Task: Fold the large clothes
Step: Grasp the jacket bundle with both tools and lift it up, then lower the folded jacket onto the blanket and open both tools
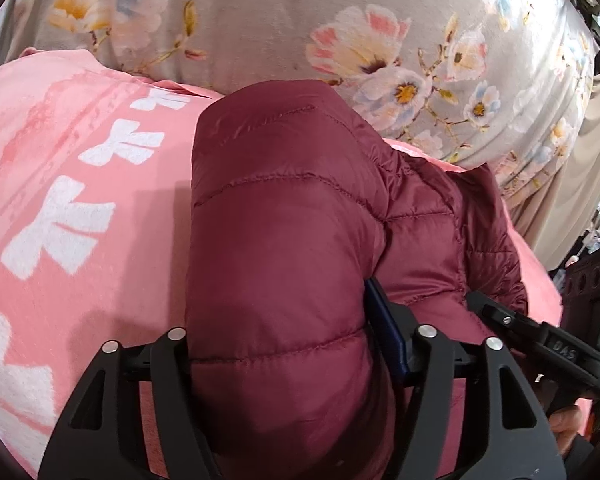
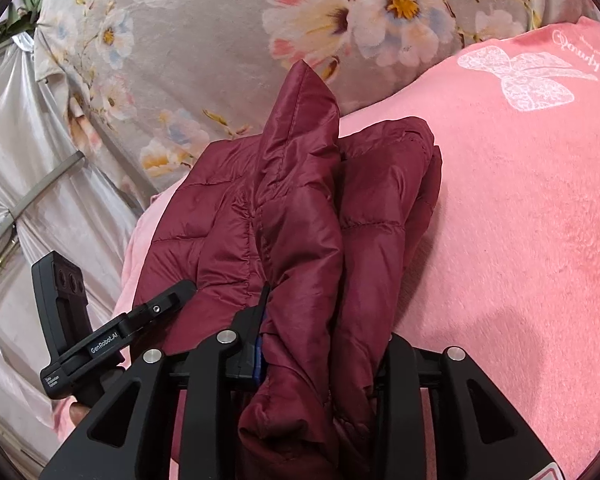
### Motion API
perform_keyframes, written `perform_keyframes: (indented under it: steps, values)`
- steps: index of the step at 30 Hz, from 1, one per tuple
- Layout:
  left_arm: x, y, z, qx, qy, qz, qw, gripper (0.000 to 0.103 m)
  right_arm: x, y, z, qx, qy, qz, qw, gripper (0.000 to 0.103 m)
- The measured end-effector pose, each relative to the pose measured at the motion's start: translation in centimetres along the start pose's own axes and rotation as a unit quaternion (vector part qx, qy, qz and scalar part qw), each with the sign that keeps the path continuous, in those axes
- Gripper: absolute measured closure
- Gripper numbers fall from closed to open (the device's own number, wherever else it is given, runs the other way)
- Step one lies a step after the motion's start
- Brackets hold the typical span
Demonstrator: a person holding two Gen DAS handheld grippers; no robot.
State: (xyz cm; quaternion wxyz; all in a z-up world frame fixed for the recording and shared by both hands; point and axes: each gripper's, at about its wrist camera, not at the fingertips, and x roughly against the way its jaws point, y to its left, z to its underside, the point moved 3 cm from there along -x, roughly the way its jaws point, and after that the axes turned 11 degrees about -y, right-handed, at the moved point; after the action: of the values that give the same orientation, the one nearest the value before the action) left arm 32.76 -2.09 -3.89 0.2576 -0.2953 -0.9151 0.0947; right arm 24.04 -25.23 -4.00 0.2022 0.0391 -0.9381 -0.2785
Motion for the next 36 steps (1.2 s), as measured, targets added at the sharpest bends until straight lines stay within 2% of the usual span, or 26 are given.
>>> perform_keyframes:
  steps: [3,5,8,11,16,17,19,21,23,26,30,36]
  values:
    - [-0.1,-0.2,-0.1,-0.009,-0.002,-0.022,0.9997,0.031,-0.3,0.3,0.3,0.011,0.005,0.018,1.0,0.064]
    - [0.0,-0.1,-0.1,-0.016,-0.01,-0.057,0.9982,0.018,-0.5,0.2,0.4,0.012,0.01,0.028,0.999,0.06]
    - [0.4,0.1,-0.2,-0.018,-0.021,-0.104,0.9942,0.006,-0.7,0.1,0.5,0.012,0.012,0.048,0.999,0.053]
    - [1.0,0.3,-0.3,-0.02,-0.032,-0.143,0.9891,0.005,0.0,-0.3,0.3,0.006,-0.005,0.066,0.998,0.048]
    - [3.5,1.0,0.3,0.002,-0.037,-0.182,0.9825,0.005,4.8,-2.2,0.2,-0.044,-0.08,0.121,0.988,0.043]
    - [4.6,1.2,0.6,0.014,-0.04,-0.192,0.9806,0.005,6.4,-2.4,0.3,-0.048,-0.098,0.135,0.985,0.045]
    - [6.3,1.2,0.7,0.019,-0.047,-0.218,0.9746,0.005,8.3,-1.4,0.4,-0.02,-0.116,0.142,0.983,0.059]
    - [7.9,0.1,0.5,-0.001,-0.055,-0.241,0.969,0.005,9.5,0.9,0.6,0.04,-0.122,0.139,0.982,0.075]
    - [8.7,-1.6,0.1,-0.022,-0.062,-0.242,0.968,0.005,9.7,3.2,0.9,0.086,-0.117,0.126,0.981,0.087]
    - [8.0,-3.6,0.2,-0.029,-0.046,-0.209,0.9764,0.005,8.1,5.3,1.6,0.121,-0.095,0.114,0.981,0.092]
    - [6.1,-4.3,1.4,-0.048,-0.028,-0.226,0.9725,0.006,5.2,5.0,3.4,0.135,-0.048,0.131,0.981,0.095]
    - [4.9,-3.4,3.3,-0.036,-0.019,-0.228,0.9728,0.005,3.6,2.7,4.1,0.092,0.003,0.137,0.986,0.099]
